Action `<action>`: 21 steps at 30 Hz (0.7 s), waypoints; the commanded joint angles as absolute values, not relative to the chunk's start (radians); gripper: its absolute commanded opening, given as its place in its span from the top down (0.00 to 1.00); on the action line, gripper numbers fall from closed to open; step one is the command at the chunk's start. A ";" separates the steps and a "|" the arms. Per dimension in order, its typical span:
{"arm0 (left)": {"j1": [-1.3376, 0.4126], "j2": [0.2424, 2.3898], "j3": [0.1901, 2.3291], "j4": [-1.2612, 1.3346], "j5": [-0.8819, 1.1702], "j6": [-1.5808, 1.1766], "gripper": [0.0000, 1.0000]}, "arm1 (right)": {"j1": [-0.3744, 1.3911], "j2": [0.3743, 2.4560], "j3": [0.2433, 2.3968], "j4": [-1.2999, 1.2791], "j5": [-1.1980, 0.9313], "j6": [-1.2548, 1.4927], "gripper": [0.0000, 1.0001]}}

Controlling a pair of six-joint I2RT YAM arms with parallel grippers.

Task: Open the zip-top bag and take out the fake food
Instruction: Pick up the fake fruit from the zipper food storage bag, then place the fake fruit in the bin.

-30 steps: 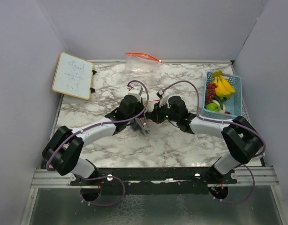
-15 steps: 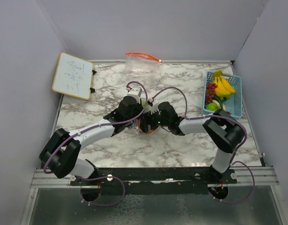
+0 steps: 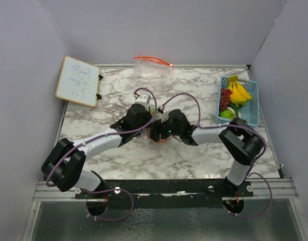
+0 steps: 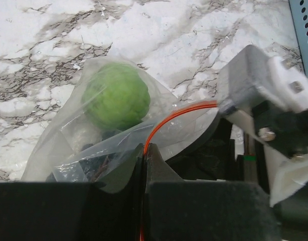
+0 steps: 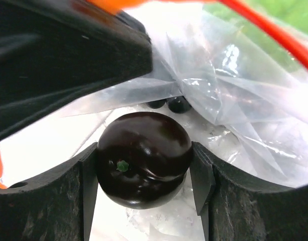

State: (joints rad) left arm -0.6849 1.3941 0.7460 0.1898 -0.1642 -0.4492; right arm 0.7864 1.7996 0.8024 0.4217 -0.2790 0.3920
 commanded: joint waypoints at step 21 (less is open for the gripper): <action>-0.690 1.436 0.767 0.237 -0.140 -0.443 1.00 | 0.229 1.127 0.733 0.085 -0.038 0.209 0.53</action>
State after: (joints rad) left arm -0.6857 1.4181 0.7452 0.2047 -0.1638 -0.4465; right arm 0.4419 1.1168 0.7376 0.1631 -0.0193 0.2070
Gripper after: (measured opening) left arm 0.017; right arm 0.643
